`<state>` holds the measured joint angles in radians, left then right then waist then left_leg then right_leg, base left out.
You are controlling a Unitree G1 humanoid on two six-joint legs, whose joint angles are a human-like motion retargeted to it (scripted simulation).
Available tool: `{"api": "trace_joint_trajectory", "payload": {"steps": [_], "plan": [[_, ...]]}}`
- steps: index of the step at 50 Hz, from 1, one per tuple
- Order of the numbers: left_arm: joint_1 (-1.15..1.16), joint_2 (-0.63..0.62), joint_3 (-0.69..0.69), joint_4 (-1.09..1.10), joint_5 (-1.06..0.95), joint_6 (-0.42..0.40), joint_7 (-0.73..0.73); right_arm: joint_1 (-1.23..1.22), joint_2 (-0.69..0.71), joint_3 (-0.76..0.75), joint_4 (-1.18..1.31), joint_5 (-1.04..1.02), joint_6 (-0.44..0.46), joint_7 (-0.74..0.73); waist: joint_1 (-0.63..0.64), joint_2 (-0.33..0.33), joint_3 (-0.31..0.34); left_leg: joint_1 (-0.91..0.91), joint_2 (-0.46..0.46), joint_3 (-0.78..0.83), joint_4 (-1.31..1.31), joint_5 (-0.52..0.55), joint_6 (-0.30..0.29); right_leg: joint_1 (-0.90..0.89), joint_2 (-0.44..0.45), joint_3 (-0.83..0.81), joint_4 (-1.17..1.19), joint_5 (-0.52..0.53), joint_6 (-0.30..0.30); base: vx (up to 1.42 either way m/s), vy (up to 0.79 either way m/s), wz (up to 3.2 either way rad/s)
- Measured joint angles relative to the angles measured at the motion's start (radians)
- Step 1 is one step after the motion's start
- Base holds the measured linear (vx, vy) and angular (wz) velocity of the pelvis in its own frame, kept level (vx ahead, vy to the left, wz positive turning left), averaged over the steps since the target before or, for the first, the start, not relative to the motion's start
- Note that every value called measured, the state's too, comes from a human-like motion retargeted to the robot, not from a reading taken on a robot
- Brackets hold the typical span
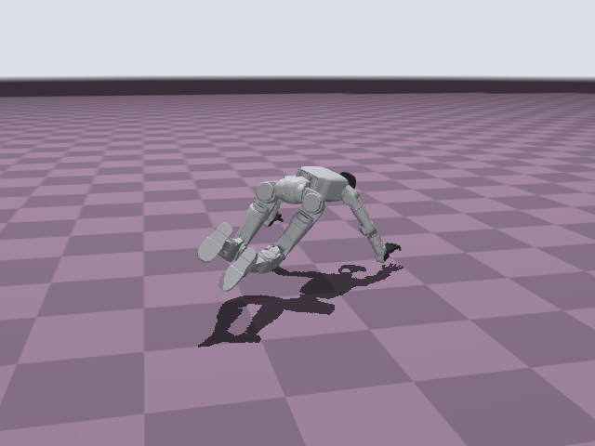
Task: Stand up
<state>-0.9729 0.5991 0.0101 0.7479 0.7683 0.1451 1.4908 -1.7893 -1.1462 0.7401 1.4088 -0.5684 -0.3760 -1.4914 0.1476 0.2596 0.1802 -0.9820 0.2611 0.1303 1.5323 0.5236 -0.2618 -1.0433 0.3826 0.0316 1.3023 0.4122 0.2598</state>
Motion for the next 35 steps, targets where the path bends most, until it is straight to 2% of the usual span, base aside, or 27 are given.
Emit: {"api": "trace_joint_trajectory", "payload": {"steps": [3,5,7,11,13,17,20,23,25,27,30,32,35], "plan": [[-0.036,-0.033,-0.020,0.068,-0.001,-0.051,0.003,-0.045,-0.031,0.043,0.011,0.025,-0.007,0.017,0.016,-0.003,-0.003,-0.023,-0.035,-0.020,-0.002,0.000,0.000,-0.027,0.010,-0.001,0.021,-0.016,0.000,-0.07,0.09,1.47],[-0.113,-0.038,-0.052,0.136,-0.085,-0.076,0.097,-0.075,-0.048,0.073,0.016,0.042,-0.018,0.033,0.027,-0.004,-0.017,-0.057,-0.036,-0.022,0.009,0.000,0.000,-0.069,0.008,-0.015,0.049,-0.027,-0.001,-0.02,0.14,2.83],[-0.155,-0.067,-0.037,0.188,-0.057,-0.109,0.105,-0.097,-0.071,0.085,0.029,0.051,-0.023,0.047,0.048,-0.008,-0.034,-0.098,-0.034,-0.029,0.019,0.000,0.000,-0.114,0.006,-0.032,0.078,-0.047,-0.001,-0.03,0.18,4.08],[-0.270,-0.099,-0.123,0.319,-0.083,-0.157,0.120,-0.129,-0.144,0.148,0.064,0.050,0.003,0.074,0.088,-0.018,-0.065,-0.130,-0.078,-0.049,0.015,0.000,0.000,-0.147,-0.016,-0.048,0.118,-0.106,-0.001,0.01,0.17,1.58],[-0.314,-0.127,-0.140,0.370,-0.075,-0.160,0.124,-0.135,-0.182,0.165,0.071,0.037,0.064,0.115,0.101,-0.018,-0.074,-0.133,-0.105,-0.066,0.008,0.000,0.000,-0.159,-0.027,-0.059,0.142,-0.138,-0.001,0.07,0.14,-0.18],[-0.362,-0.159,-0.140,0.439,-0.056,-0.158,0.124,-0.104,-0.212,0.155,0.039,0.052,0.243,0.234,0.103,-0.002,-0.096,-0.137,-0.150,-0.095,-0.021,0.000,0.000,-0.187,-0.039,-0.078,0.182,-0.210,-0.002,0.12,0.12,0.32],[-0.377,-0.176,-0.109,0.478,-0.045,-0.165,0.124,0.036,-0.193,0.010,-0.049,0.124,0.335,0.268,0.090,0.032,-0.109,-0.137,-0.148,-0.090,-0.043,0.000,0.000,-0.202,-0.056,-0.102,0.196,-0.229,-0.002,0.12,0.13,-0.15],[-0.349,-0.153,-0.088,0.477,-0.036,-0.156,0.124,0.292,-0.125,-0.212,-0.173,0.088,0.240,0.265,0.053,0.053,-0.108,-0.123,-0.117,-0.078,-0.051,0.000,0.000,-0.197,-0.052,-0.122,0.194,-0.219,-0.002,0.16,0.10,-1.63],[-0.328,-0.128,-0.091,0.464,-0.042,-0.152,0.124,0.469,-0.063,-0.373,-0.255,0.009,0.201,0.173,0.037,0.053,-0.102,-0.110,-0.084,-0.061,-0.047,0.000,0.000,-0.182,-0.031,-0.124,0.191,-0.208,-0.002,0.13,0.07,-2.62],[-0.320,-0.117,-0.108,0.464,-0.045,-0.149,0.124,0.584,-0.023,-0.454,-0.282,-0.045,0.172,0.081,0.036,0.035,-0.101,-0.110,-0.046,-0.033,-0.020,0.000,0.000,-0.171,-0.016,-0.117,0.197,-0.212,-0.002,0.05,0.04,-1.80],[-0.326,-0.116,-0.149,0.463,-0.063,-0.146,0.124,0.645,0.015,-0.480,-0.226,-0.084,0.127,-0.013,0.052,0.018,-0.114,-0.121,-0.050,-0.034,-0.011,0.000,0.000,-0.172,-0.010,-0.113,0.194,-0.208,-0.001,0.01,0.00,0.25],[-0.331,-0.115,-0.167,0.459,-0.071,-0.146,0.124,0.626,0.014,-0.477,-0.199,-0.031,0.111,-0.094,0.062,0.018,-0.115,-0.117,-0.049,-0.035,-0.005,0.000,0.000,-0.172,-0.010,-0.123,0.197,-0.203,0.000,-0.01,0.01,-0.27],[-0.331,-0.098,-0.178,0.448,-0.080,-0.141,0.124,0.592,0.022,-0.445,-0.150,0.016,0.083,-0.004,0.063,0.014,-0.104,-0.106,-0.042,-0.035,-0.002,0.000,0.000,-0.160,-0.008,-0.134,0.189,-0.190,0.001,-0.06,0.00,-1.20]]}}
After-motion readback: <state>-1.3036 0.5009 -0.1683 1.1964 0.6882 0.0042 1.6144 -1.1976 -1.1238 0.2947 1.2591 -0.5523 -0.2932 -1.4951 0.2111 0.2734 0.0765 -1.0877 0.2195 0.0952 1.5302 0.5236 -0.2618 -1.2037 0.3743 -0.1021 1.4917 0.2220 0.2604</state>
